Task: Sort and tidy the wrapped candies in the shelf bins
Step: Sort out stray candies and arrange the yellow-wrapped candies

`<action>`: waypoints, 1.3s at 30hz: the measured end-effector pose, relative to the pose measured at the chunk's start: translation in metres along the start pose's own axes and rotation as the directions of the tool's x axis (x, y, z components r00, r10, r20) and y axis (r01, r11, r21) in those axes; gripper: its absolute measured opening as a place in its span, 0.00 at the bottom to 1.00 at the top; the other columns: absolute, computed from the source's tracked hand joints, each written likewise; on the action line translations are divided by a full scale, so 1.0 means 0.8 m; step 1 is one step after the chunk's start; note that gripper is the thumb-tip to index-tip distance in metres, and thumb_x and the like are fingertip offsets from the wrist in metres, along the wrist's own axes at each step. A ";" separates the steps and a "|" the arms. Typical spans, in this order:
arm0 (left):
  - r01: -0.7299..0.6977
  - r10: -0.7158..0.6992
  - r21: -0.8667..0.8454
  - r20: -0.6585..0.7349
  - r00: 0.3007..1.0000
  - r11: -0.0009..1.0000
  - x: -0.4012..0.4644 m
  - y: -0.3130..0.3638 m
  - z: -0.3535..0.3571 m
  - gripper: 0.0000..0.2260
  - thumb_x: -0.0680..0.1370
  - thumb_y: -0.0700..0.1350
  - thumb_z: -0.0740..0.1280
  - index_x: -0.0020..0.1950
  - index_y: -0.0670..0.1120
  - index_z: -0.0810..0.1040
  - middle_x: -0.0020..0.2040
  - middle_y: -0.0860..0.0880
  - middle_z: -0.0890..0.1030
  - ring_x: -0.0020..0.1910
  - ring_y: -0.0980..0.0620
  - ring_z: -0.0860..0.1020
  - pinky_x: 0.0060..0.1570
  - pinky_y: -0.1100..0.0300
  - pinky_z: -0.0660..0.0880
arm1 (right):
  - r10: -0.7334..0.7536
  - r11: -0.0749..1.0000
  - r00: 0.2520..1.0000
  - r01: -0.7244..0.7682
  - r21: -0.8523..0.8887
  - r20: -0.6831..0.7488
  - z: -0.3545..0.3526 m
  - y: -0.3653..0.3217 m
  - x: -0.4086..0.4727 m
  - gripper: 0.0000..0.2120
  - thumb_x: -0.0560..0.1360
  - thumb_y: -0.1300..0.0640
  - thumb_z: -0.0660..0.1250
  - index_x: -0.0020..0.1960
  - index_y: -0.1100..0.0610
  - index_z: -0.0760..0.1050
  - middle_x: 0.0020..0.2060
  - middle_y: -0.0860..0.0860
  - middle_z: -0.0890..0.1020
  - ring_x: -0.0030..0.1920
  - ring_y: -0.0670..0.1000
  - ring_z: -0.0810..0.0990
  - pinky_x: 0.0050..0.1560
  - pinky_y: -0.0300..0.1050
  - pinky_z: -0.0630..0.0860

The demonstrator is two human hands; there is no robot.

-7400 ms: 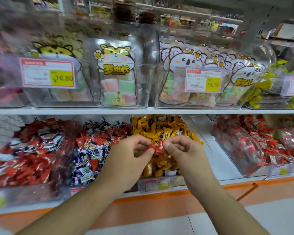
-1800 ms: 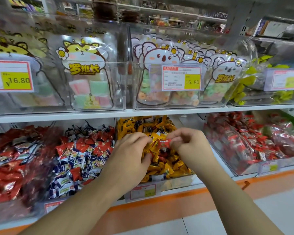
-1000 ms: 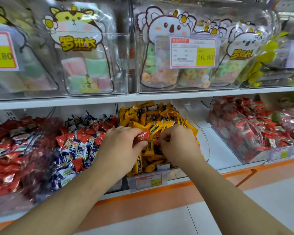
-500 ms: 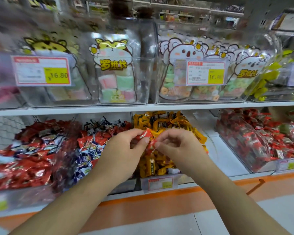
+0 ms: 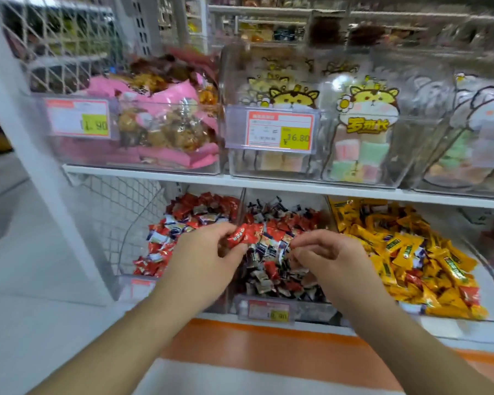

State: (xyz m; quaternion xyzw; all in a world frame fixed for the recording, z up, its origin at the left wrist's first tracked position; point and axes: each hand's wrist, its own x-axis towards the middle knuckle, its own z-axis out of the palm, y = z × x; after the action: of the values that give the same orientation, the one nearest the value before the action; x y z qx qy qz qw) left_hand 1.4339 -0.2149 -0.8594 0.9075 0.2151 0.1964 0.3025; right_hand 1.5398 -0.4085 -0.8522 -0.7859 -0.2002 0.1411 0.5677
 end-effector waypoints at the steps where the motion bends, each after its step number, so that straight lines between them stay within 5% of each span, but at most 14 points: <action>1: 0.016 -0.014 0.040 -0.046 0.999 0.999 0.001 -0.014 -0.013 0.17 0.79 0.54 0.71 0.67 0.53 0.81 0.56 0.58 0.84 0.47 0.62 0.79 0.45 0.75 0.69 | -0.007 1.000 1.000 0.007 -0.029 0.003 0.006 -0.001 0.001 0.07 0.80 0.63 0.70 0.47 0.54 0.84 0.38 0.50 0.87 0.43 0.49 0.87 0.47 0.54 0.85; 3: 0.056 -0.044 0.122 -0.099 0.994 0.991 0.004 -0.046 -0.028 0.18 0.80 0.54 0.71 0.69 0.53 0.80 0.63 0.56 0.83 0.57 0.58 0.79 0.54 0.68 0.71 | -0.002 0.998 1.000 0.004 -0.068 0.019 0.015 0.000 0.003 0.09 0.80 0.65 0.68 0.47 0.55 0.84 0.37 0.50 0.87 0.41 0.50 0.86 0.43 0.54 0.85; 8: 0.094 -0.101 0.163 0.032 0.994 0.982 -0.001 -0.084 -0.033 0.27 0.78 0.50 0.71 0.78 0.56 0.71 0.77 0.56 0.70 0.76 0.55 0.67 0.73 0.62 0.61 | 0.002 0.998 1.000 -0.002 -0.062 0.006 0.020 0.001 0.007 0.10 0.81 0.67 0.67 0.47 0.56 0.84 0.38 0.51 0.87 0.40 0.52 0.87 0.41 0.55 0.86; 14: -0.051 0.055 0.129 -0.026 0.998 0.990 -0.006 -0.046 -0.016 0.21 0.79 0.45 0.69 0.72 0.54 0.77 0.70 0.59 0.75 0.71 0.59 0.70 0.68 0.68 0.59 | 0.008 1.000 0.998 -0.009 -0.012 -0.056 -0.015 0.004 0.012 0.11 0.80 0.69 0.65 0.47 0.57 0.83 0.38 0.53 0.87 0.42 0.55 0.87 0.45 0.56 0.85; 21: -0.321 0.318 0.011 0.112 0.942 0.947 -0.011 0.068 0.059 0.18 0.82 0.50 0.64 0.73 0.60 0.73 0.68 0.66 0.72 0.67 0.67 0.67 0.66 0.72 0.59 | -0.037 0.995 0.970 0.014 -0.097 -0.240 -0.124 0.049 0.016 0.12 0.79 0.68 0.64 0.45 0.55 0.83 0.37 0.53 0.87 0.41 0.65 0.82 0.38 0.52 0.77; 26: -0.416 0.421 -0.067 0.181 0.889 0.907 0.007 0.136 0.141 0.16 0.83 0.50 0.63 0.71 0.56 0.76 0.67 0.63 0.74 0.65 0.65 0.69 0.64 0.77 0.59 | -0.142 0.927 0.923 -0.002 -0.375 -0.358 -0.201 0.101 0.018 0.15 0.78 0.63 0.66 0.44 0.44 0.82 0.39 0.44 0.86 0.36 0.42 0.82 0.37 0.40 0.77; 30: -0.470 0.473 -0.086 0.299 0.829 0.878 0.020 0.180 0.199 0.17 0.84 0.50 0.61 0.73 0.57 0.74 0.68 0.61 0.73 0.69 0.58 0.68 0.72 0.55 0.68 | -0.185 0.818 0.933 -0.027 -0.574 -0.308 -0.229 0.118 0.020 0.12 0.76 0.62 0.69 0.43 0.45 0.81 0.39 0.41 0.84 0.40 0.40 0.81 0.36 0.33 0.72; 33: -0.541 0.508 -0.028 0.386 0.770 0.841 0.023 0.204 0.223 0.17 0.83 0.50 0.60 0.72 0.56 0.75 0.68 0.59 0.74 0.69 0.56 0.68 0.72 0.52 0.66 | -0.162 0.739 0.974 0.011 -0.673 -0.161 -0.230 0.133 0.025 0.12 0.71 0.64 0.71 0.40 0.46 0.79 0.36 0.43 0.83 0.38 0.41 0.78 0.36 0.30 0.70; 36: -0.585 0.492 0.090 0.447 0.747 0.806 0.028 0.202 0.240 0.15 0.83 0.51 0.59 0.69 0.54 0.76 0.67 0.57 0.75 0.69 0.53 0.67 0.72 0.51 0.62 | -0.190 0.665 0.975 0.043 -0.746 -0.113 -0.228 0.148 0.033 0.08 0.69 0.61 0.71 0.42 0.49 0.84 0.37 0.47 0.84 0.41 0.50 0.80 0.39 0.44 0.77; 39: -0.589 0.486 0.123 0.446 0.752 0.799 0.029 0.195 0.247 0.17 0.83 0.51 0.60 0.71 0.53 0.75 0.67 0.56 0.76 0.69 0.53 0.67 0.72 0.52 0.61 | -0.176 0.637 0.975 0.010 -0.771 -0.134 -0.228 0.159 0.040 0.06 0.70 0.57 0.73 0.45 0.48 0.86 0.40 0.46 0.84 0.46 0.50 0.80 0.41 0.47 0.80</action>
State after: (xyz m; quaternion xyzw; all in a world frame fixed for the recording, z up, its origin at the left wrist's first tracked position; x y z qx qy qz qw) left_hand 1.5914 -0.4078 -0.9012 0.9819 -0.0992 0.0604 0.1496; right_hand 1.6690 -0.5806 -0.9149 -0.9505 -0.2244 -0.0647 0.2052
